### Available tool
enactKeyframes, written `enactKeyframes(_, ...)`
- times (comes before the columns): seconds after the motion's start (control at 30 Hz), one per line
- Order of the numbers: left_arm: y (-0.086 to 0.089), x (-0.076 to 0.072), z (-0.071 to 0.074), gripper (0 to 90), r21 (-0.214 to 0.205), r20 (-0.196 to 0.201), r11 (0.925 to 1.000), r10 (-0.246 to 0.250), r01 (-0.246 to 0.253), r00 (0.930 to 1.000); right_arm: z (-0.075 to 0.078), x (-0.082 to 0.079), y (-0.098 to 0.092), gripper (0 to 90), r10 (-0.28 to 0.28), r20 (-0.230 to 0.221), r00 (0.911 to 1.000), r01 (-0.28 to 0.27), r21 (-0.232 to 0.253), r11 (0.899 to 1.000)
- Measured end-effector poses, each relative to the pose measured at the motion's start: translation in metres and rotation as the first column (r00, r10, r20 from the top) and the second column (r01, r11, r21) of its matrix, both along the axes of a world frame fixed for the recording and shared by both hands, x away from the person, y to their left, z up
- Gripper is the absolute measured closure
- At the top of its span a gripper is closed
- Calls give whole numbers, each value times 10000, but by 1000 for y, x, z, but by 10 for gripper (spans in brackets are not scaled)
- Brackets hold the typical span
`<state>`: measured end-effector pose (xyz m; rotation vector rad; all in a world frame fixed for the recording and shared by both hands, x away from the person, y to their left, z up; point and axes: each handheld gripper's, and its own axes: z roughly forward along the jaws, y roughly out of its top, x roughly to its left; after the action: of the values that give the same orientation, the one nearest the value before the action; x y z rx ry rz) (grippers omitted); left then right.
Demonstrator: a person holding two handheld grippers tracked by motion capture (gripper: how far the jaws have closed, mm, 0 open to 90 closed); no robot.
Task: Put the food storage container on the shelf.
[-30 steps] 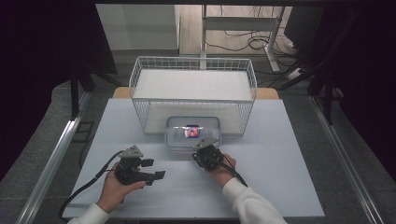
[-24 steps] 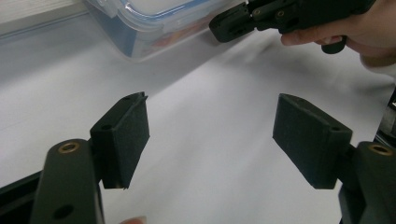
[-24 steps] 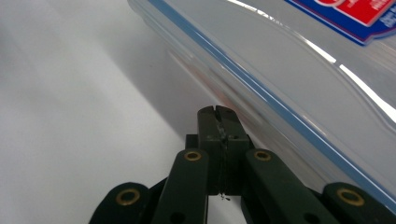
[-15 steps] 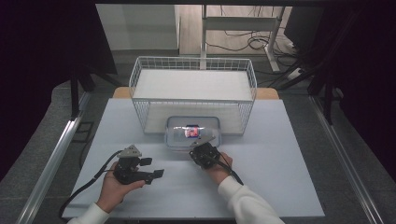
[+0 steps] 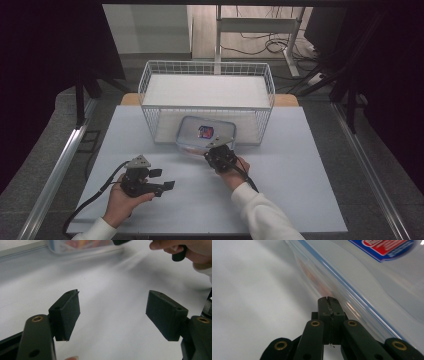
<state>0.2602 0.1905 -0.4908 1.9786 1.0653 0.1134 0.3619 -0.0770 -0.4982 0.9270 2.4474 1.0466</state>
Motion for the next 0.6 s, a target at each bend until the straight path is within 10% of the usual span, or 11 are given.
enactKeyframes(0.6,1,1,-1,269,2,-37,10000,-20,20,10000,1,35,-3,888,-1197,-50,9928,1198,522,9914)
